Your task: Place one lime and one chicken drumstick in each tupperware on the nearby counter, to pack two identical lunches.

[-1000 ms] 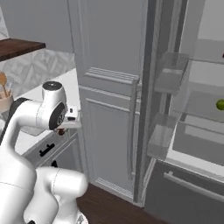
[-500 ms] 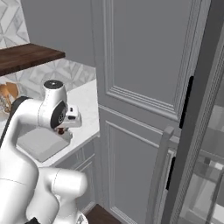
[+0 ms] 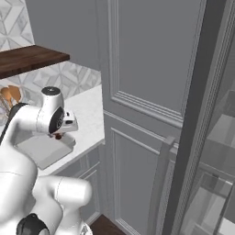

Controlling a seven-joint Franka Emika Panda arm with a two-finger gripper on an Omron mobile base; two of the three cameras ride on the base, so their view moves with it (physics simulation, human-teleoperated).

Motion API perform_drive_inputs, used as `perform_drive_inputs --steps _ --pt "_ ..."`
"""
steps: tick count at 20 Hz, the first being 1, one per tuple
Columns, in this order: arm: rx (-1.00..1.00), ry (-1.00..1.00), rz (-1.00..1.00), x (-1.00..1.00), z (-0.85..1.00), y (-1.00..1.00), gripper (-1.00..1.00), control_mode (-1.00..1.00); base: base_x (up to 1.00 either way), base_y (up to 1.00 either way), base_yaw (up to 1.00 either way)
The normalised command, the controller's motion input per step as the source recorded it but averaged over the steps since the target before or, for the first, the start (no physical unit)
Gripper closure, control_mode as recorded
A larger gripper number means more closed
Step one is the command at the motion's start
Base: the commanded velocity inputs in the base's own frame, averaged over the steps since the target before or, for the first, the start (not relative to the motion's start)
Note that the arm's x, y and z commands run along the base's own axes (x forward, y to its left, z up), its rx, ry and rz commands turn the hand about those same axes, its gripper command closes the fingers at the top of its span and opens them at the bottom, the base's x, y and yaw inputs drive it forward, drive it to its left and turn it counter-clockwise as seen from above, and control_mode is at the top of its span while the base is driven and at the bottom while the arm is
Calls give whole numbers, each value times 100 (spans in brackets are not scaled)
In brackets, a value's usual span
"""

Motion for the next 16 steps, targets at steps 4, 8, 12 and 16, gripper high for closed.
perform_drive_inputs --steps 4,8,12,16 --pt "-4 0 27 75 -63 99 100 -100 0 0 0" --pt "0 8 26 80 -43 87 100 -100 0 0 0" --pt "-1 7 24 58 -29 67 100 -100 0 0 0" --pt "-4 0 15 41 -38 26 100 -100 0 0 0"
